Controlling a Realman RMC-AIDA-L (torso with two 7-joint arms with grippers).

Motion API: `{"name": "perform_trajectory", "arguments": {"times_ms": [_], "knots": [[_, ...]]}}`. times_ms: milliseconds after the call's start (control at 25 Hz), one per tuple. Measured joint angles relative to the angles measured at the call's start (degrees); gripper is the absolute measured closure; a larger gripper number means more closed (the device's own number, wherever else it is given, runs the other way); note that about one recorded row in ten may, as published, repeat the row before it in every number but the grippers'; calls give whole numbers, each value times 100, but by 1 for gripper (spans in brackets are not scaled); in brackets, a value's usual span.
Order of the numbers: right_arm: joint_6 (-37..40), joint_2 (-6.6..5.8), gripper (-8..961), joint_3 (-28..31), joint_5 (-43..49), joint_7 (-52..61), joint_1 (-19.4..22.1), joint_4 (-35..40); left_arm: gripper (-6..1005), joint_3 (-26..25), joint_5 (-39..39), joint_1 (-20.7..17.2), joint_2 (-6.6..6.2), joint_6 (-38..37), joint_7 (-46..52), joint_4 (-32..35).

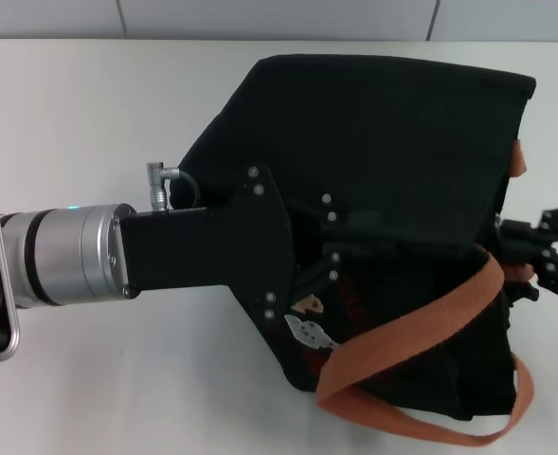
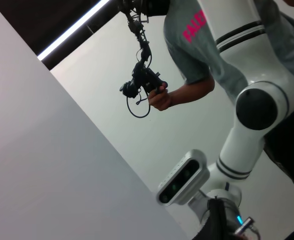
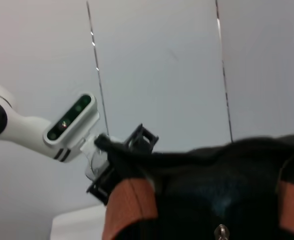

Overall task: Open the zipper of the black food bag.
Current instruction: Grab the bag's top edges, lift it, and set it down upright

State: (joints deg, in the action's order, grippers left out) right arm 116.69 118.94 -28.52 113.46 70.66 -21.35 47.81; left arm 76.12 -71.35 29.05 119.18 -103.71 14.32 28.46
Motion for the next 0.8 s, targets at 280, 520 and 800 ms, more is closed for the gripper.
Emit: {"name": "perform_trajectory", "arguments": {"times_ms": [280, 520, 800], "knots": [[16, -53, 873, -48, 203, 213, 244, 298, 905, -1, 60, 8, 0, 72, 22, -7], [34, -18, 884, 0, 1015, 354, 305, 535, 906, -1, 113, 13, 0, 84, 42, -5], [151, 5, 954, 369, 1193, 577, 535, 881, 906, -4, 149, -20, -1, 103, 44, -7]]}}
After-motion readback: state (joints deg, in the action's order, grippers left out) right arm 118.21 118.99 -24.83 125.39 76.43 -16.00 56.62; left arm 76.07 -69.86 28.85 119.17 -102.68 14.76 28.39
